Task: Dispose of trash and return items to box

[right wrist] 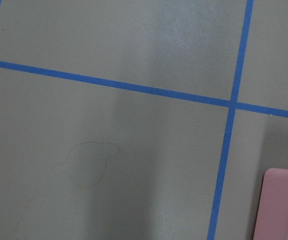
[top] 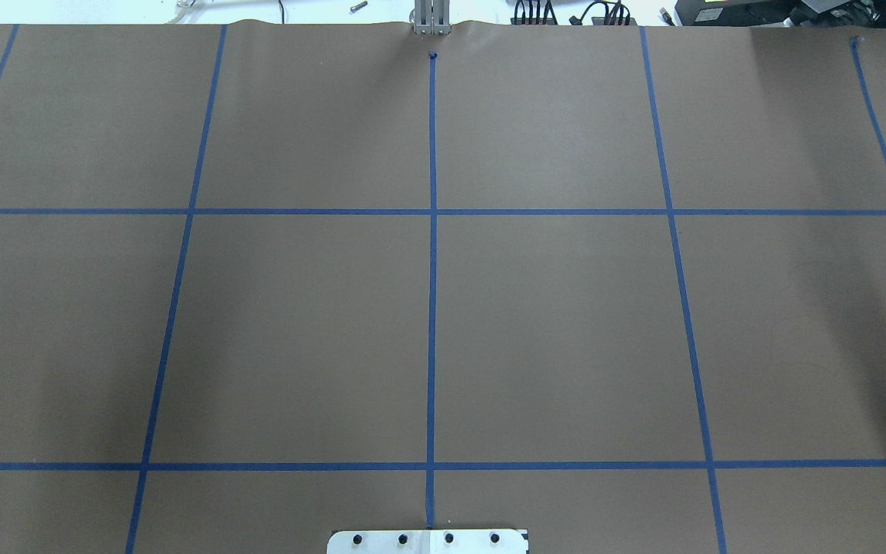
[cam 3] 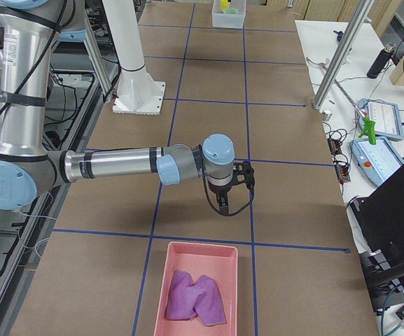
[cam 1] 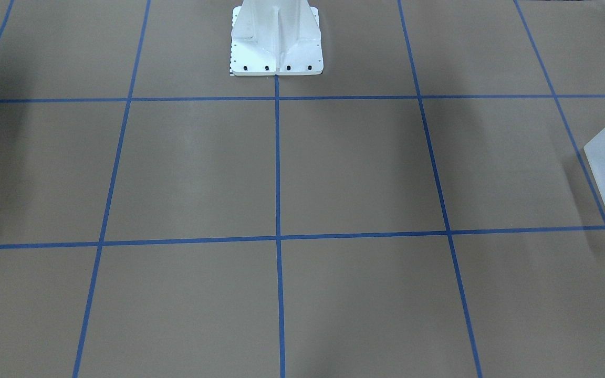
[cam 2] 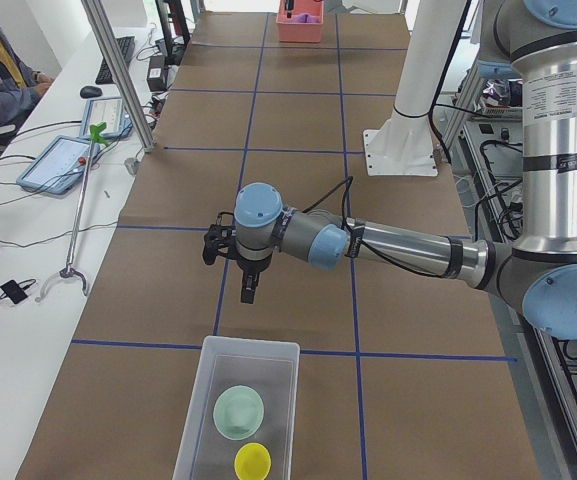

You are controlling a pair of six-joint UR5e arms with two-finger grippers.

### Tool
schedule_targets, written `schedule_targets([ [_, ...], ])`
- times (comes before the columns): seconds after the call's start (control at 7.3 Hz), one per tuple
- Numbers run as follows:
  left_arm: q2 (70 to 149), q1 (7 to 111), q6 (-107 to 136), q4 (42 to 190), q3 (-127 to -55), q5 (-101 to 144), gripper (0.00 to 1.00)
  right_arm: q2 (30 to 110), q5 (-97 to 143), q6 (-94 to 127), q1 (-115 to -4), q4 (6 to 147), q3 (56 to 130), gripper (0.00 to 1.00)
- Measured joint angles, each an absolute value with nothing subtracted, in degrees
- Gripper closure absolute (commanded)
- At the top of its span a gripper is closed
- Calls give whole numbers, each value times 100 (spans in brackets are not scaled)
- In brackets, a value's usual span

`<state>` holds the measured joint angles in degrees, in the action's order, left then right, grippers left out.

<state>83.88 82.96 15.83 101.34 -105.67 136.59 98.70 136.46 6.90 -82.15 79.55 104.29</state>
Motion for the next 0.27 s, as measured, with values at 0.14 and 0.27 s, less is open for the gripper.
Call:
schedule_targets([
  [0.14, 8388, 8296, 1579, 10136, -10582, 13660, 2, 9832, 13649, 705, -8206, 7947, 10385, 0],
  [0.27, 8390, 8296, 1581, 10136, -10601, 13662, 2, 9779, 13652, 716, -8180, 7943, 10357, 0],
])
